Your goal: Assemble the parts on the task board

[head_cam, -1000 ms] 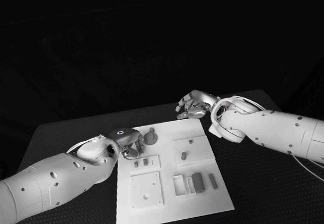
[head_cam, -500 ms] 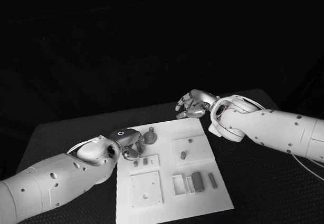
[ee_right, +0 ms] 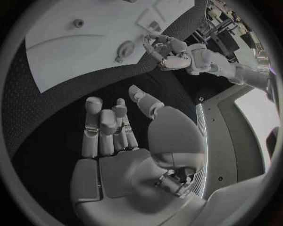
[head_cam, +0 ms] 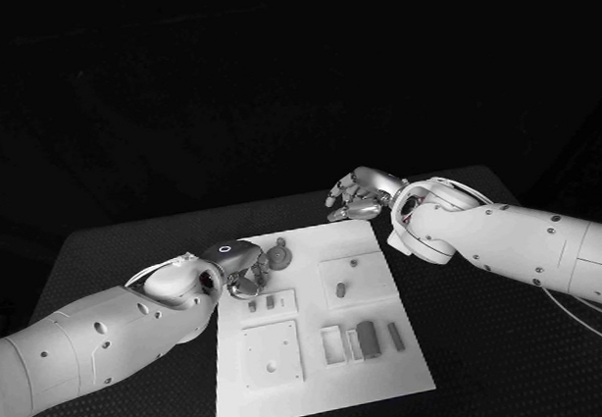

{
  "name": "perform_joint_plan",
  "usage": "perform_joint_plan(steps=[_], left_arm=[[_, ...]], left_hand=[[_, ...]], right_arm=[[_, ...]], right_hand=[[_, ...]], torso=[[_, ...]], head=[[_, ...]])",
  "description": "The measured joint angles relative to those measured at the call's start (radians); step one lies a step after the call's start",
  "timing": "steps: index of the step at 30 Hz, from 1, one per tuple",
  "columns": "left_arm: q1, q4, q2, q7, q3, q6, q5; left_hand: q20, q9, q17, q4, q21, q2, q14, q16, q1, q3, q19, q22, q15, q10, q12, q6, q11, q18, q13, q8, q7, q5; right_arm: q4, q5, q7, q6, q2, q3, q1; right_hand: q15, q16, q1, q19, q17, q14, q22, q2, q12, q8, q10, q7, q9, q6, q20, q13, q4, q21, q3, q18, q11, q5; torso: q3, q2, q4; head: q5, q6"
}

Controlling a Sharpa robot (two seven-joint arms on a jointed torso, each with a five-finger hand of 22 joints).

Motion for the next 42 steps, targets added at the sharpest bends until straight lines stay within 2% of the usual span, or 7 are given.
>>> perform_joint_plan(steps=[7,10,23,27,33,38,42], left_arm=[[0.000,-0.008,0.008,0.003,0.000,0.006,0.000],[-0.001,-0.012,0.011,0.004,-0.001,0.006,0.000],[-0.002,-0.011,0.005,0.009,-0.005,0.000,0.001],[-0.003,-0.011,0.004,0.011,-0.006,-0.004,0.003],[-0.005,-0.012,0.004,0.014,-0.008,-0.016,0.007],[-0.009,-0.015,0.004,0.015,-0.011,-0.024,0.016],[-0.011,-0.016,0.003,0.016,-0.012,-0.026,0.020]], left_hand=[[0.000,-0.001,-0.001,0.000,0.000,-0.003,0.000,0.000,-0.002,0.000,0.000,0.000,0.000,0.004,0.000,0.003,0.003,0.000,0.000,0.001,-0.003,0.000],[0.000,-0.002,-0.001,0.000,0.000,-0.004,0.000,0.000,-0.004,0.000,0.000,0.000,-0.005,0.009,0.000,0.006,-0.002,-0.001,0.000,0.006,-0.005,0.000],[0.000,-0.002,-0.004,0.000,-0.004,-0.006,0.000,0.000,-0.004,0.000,0.000,0.001,-0.007,0.011,0.000,0.009,0.000,-0.001,0.002,0.004,-0.002,0.000],[0.000,-0.006,-0.006,0.000,-0.008,-0.006,-0.007,-0.004,-0.004,0.000,0.000,0.001,-0.005,0.001,-0.004,0.001,0.009,-0.002,0.003,0.004,0.006,0.000],[-0.002,-0.013,-0.007,0.000,-0.008,-0.006,-0.013,-0.004,-0.004,0.000,-0.006,0.001,-0.002,-0.032,-0.005,-0.027,0.017,-0.006,-0.004,-0.012,0.019,0.000],[0.002,-0.028,-0.009,-0.003,-0.017,-0.019,-0.018,-0.004,0.005,0.003,-0.013,0.000,0.008,-0.060,-0.005,-0.087,0.027,-0.008,-0.009,-0.044,0.033,0.000],[0.006,-0.034,-0.011,-0.003,-0.019,-0.023,-0.020,-0.004,0.000,0.003,-0.016,0.000,0.013,-0.077,-0.005,-0.113,0.031,-0.013,-0.013,-0.054,0.038,0.000]], right_arm=[[0.000,0.000,0.000,0.000,0.000,0.000,0.000],[0.000,0.000,0.000,0.000,0.001,0.000,0.000],[0.000,0.000,0.000,0.003,0.000,0.000,0.000],[-0.001,0.000,0.000,0.003,0.000,0.000,0.000],[-0.001,0.000,-0.001,0.003,0.000,0.000,0.000],[-0.001,0.000,-0.001,0.003,0.000,0.000,0.000],[-0.001,0.000,-0.001,0.003,0.000,0.000,0.000]], right_hand=[[0.000,0.000,0.000,0.000,0.000,0.000,0.000,0.000,0.000,0.000,0.000,0.000,0.000,0.000,0.000,0.000,0.000,0.000,0.000,0.000,0.000,0.000],[0.000,0.000,0.000,0.000,0.000,0.000,0.000,0.000,0.000,0.000,0.000,0.000,0.000,0.000,0.000,0.000,0.000,0.000,0.000,0.000,0.000,0.000],[0.000,0.000,0.000,0.000,0.000,0.000,0.000,0.000,0.000,0.000,0.000,-0.001,0.001,0.000,0.000,0.000,0.000,0.000,0.000,0.000,0.000,0.000],[0.000,0.000,0.000,-0.002,0.000,0.000,0.000,0.000,0.000,0.000,0.000,-0.001,0.001,0.000,0.002,0.000,0.000,0.000,0.000,0.000,0.000,0.000],[0.000,0.000,-0.004,-0.002,0.000,0.000,0.000,0.004,0.000,0.000,0.000,0.001,0.001,0.003,0.002,-0.001,0.000,0.000,0.000,0.000,0.000,0.000],[0.000,0.000,-0.004,-0.002,0.000,0.000,0.000,0.004,0.000,0.000,0.000,0.000,0.001,0.004,0.002,-0.001,0.000,0.000,0.000,0.000,0.000,0.000],[0.000,0.000,-0.004,-0.002,0.000,0.000,0.000,0.004,0.000,0.000,0.000,0.003,0.001,0.001,0.002,-0.001,0.000,0.000,0.000,0.000,0.000,0.000]], torso=[[0.0003,0.000,0.0000],[0.0002,0.000,0.0000],[0.0006,0.000,-0.0003],[0.0001,0.000,0.0000],[0.0000,0.000,0.0001],[-0.0006,0.000,0.0004],[-0.0006,0.000,0.0005]], head=[[0.002,0.001],[0.002,0.001],[0.002,0.005],[0.001,0.005],[0.000,0.005],[0.000,0.005],[0.000,0.005]])
